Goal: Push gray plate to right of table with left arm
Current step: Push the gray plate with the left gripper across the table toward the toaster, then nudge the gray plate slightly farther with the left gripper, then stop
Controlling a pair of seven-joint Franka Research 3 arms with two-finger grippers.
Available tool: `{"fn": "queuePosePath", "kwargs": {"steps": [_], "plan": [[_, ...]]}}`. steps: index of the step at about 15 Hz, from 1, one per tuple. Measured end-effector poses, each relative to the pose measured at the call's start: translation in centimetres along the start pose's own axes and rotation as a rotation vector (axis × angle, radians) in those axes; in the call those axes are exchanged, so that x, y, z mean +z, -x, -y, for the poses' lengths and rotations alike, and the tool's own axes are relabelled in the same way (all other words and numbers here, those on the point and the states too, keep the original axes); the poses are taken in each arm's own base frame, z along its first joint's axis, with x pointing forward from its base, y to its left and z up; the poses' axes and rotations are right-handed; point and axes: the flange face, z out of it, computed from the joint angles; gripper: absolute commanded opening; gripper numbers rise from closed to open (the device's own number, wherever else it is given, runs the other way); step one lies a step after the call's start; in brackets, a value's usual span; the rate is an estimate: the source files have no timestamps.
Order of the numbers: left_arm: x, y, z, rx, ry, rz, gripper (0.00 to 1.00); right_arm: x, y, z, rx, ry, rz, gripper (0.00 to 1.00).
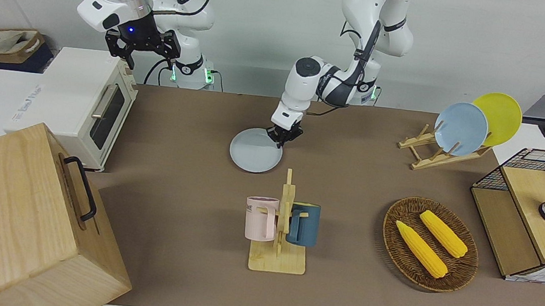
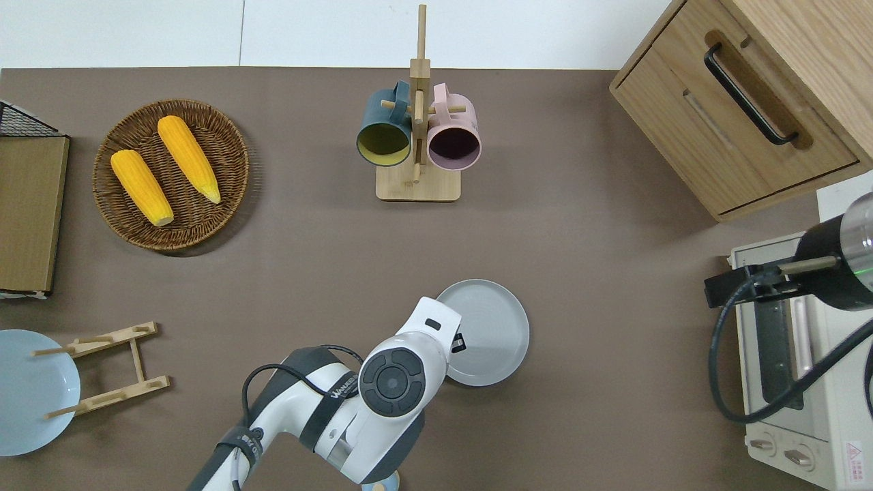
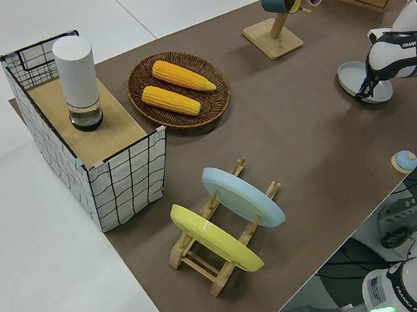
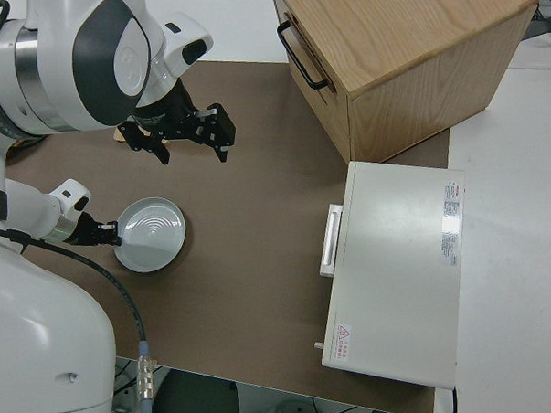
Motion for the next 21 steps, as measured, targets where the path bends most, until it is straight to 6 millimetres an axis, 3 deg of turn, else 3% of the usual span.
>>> {"fn": "queuePosePath", "kwargs": {"steps": [7,21], "plan": [[0.8,1.3,-3.2,-0.019,0.018,0.011,0.00,0.0,0.0,0.0,0.000,0.000,0.000,0.983],[1.5,2.3,-6.2,-0.023,0.037,0.021,0.00,0.0,0.0,0.0,0.000,0.000,0.000,0.983]]}}
